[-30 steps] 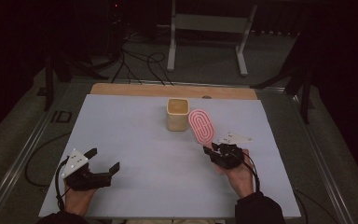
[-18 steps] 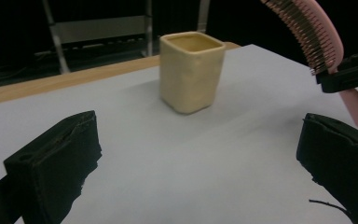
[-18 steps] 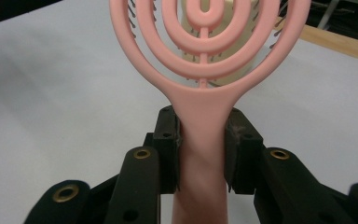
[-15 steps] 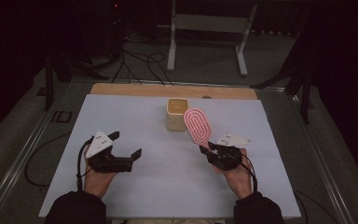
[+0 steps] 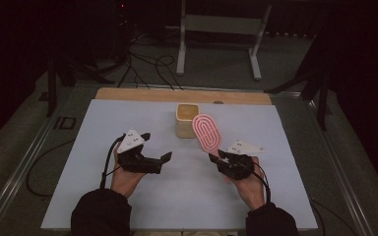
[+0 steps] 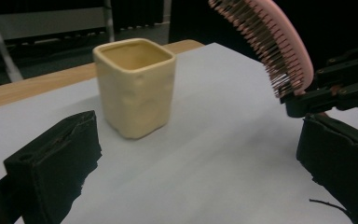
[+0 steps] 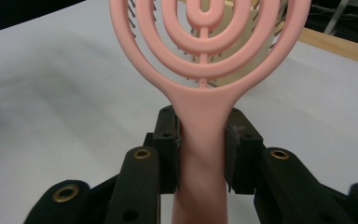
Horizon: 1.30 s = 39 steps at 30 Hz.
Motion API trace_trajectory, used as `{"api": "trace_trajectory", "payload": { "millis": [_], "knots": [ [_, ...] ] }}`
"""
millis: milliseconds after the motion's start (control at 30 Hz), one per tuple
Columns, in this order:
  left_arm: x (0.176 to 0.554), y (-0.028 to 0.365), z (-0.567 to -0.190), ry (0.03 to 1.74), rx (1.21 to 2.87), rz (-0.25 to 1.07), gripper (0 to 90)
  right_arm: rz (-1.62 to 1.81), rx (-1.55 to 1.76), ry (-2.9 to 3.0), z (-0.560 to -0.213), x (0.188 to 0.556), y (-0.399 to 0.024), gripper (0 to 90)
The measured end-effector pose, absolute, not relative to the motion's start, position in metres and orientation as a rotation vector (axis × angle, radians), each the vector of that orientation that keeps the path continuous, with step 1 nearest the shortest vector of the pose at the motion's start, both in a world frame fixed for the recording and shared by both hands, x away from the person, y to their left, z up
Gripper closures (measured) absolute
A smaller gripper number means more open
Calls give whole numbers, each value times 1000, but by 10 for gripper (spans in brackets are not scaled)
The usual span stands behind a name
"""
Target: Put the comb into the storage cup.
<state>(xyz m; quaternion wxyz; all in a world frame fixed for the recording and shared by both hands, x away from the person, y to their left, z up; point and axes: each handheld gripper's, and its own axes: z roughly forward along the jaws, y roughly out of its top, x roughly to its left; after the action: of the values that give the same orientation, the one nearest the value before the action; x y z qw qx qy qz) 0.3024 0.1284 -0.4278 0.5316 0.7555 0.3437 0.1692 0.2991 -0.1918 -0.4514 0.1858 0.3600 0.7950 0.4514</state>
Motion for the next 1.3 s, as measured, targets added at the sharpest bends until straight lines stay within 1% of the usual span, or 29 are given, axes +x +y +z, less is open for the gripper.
{"api": "trace_trajectory", "payload": {
  "millis": [300, 1000, 1300],
  "knots": [
    [306, 112, -423, 789, 1799, 375, 3, 1273, 1007, 2241, -452, 298, -189, 698],
    [318, 62, -425, 753, 1814, 307, 3, 1301, 995, 2231, -451, 296, -183, 697],
    [322, 51, -425, 760, 1797, 282, 3, 1301, 966, 2243, -453, 293, -176, 697]
  ]
}}
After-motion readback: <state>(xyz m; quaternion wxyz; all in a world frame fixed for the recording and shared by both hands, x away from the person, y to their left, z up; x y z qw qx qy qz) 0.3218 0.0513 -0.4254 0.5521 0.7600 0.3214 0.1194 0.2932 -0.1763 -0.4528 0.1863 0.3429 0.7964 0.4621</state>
